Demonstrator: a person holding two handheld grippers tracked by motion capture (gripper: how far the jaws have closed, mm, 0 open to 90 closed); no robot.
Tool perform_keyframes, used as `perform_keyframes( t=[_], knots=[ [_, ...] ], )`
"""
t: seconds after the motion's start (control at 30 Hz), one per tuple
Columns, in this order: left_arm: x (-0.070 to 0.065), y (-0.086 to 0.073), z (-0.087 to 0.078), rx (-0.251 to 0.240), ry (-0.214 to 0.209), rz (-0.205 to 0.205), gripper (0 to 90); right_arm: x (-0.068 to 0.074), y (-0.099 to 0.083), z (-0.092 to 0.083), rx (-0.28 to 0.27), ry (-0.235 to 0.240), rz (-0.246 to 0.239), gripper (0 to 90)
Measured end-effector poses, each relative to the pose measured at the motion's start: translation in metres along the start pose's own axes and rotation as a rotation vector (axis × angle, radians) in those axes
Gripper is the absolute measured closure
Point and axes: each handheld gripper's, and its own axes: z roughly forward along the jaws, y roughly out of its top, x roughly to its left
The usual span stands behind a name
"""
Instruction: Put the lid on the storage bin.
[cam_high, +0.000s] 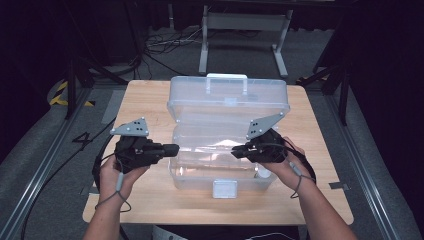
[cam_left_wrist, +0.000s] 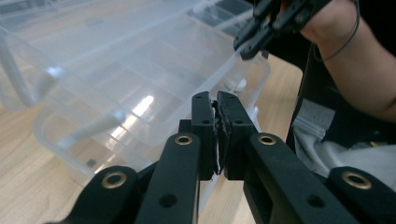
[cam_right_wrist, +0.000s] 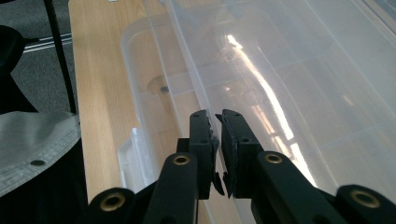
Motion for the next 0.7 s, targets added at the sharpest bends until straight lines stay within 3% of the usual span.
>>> perform_keyframes(
  t=[0.27,0.5,0.7],
  knots=[
    [0.004,0.003,-0.001,-0.036,0.087,0.007,89.1,0.000,-0.001,0.000,-0.002,0.001,-0.003,83.6],
    [0.015,0.004,-0.001,-0.106,0.145,-0.058,89.2,0.002,-0.001,0.001,0.000,-0.004,-0.002,83.4],
    [0.016,0.004,-0.001,-0.131,0.183,-0.061,89.2,0.004,-0.002,0.001,0.005,-0.005,-0.002,83.4]
  ],
)
